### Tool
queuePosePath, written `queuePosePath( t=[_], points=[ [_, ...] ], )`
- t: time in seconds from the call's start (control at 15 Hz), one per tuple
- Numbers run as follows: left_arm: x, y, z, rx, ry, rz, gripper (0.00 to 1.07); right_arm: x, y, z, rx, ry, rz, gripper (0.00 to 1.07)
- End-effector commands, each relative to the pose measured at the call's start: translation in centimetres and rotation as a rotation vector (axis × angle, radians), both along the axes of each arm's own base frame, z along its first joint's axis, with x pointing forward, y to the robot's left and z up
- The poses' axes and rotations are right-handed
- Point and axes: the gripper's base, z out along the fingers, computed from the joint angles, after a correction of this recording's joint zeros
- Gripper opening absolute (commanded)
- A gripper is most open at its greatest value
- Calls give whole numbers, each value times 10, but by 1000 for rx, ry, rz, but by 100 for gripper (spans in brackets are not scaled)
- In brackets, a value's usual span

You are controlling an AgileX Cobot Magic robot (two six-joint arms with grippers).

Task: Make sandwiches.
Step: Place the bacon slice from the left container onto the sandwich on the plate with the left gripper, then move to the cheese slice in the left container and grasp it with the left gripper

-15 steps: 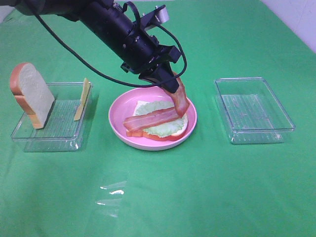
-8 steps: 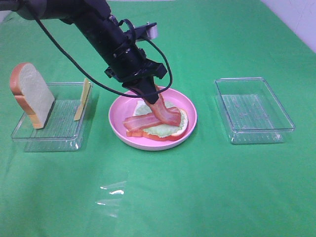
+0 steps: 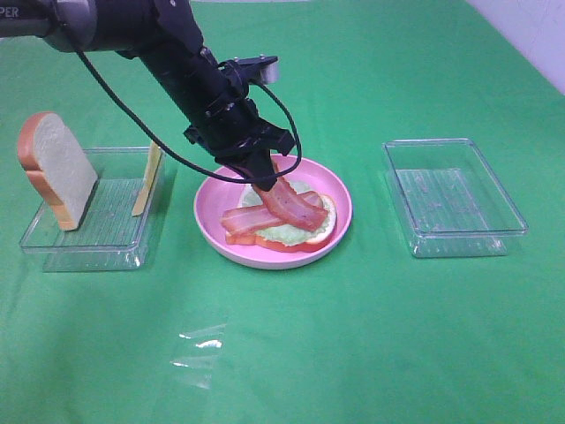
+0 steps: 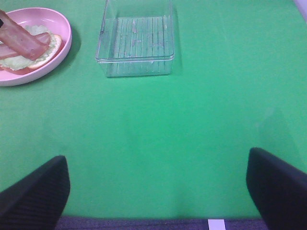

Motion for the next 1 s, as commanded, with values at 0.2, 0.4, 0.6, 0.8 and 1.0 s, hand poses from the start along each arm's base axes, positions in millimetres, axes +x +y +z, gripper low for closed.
queuePosePath(
  t=[0.2, 0.4, 0.6, 0.8, 1.0],
  points=[
    [5, 6, 0, 79, -12, 117, 103, -4, 0, 0, 1, -32, -3, 96],
    [5, 5, 20, 132, -1, 62, 102, -4, 0, 0, 1, -32, -3, 96],
    [3, 8, 67, 144, 57, 29, 102, -4, 0, 0, 1, -32, -3, 96],
    [0, 33, 112, 176, -4, 240, 102, -4, 0, 0, 4, -32, -1, 96],
    [4, 81, 114, 283, 1, 399, 102, -4, 0, 0, 4, -32, -1, 96]
  ],
)
